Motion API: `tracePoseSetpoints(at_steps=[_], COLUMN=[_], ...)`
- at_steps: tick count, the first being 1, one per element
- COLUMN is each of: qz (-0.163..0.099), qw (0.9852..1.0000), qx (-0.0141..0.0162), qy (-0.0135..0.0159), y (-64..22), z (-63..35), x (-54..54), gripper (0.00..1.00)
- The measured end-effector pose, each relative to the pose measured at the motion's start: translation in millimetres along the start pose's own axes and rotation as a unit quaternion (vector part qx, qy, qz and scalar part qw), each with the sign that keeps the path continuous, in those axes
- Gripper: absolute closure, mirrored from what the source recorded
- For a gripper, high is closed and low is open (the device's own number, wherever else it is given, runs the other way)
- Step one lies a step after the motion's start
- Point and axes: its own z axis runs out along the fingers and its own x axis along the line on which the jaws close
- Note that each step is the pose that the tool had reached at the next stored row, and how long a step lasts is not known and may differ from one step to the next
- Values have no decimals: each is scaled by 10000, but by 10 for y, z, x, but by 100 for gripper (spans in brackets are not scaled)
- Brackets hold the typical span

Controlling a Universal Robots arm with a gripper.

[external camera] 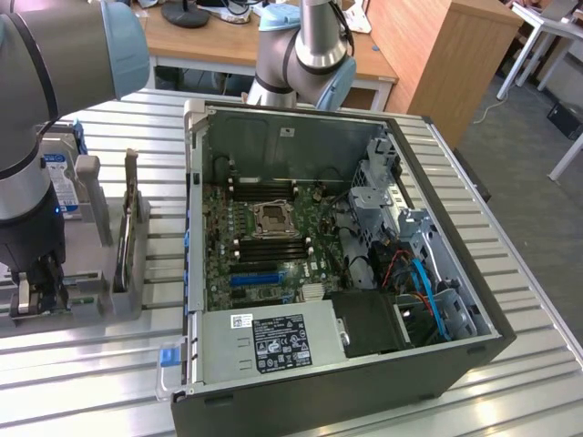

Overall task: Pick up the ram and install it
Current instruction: 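Pick up the ram and move it above insertion slot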

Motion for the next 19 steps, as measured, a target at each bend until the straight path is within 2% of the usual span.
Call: tracePoseSetpoints(at_steps=[11,19], qz=[39,39], qw=[10000,10000], qx=[1,1], qy=[-2,-1], y=[0,4], z=[-10,-105], x=[0,-3], gripper=[88,88])
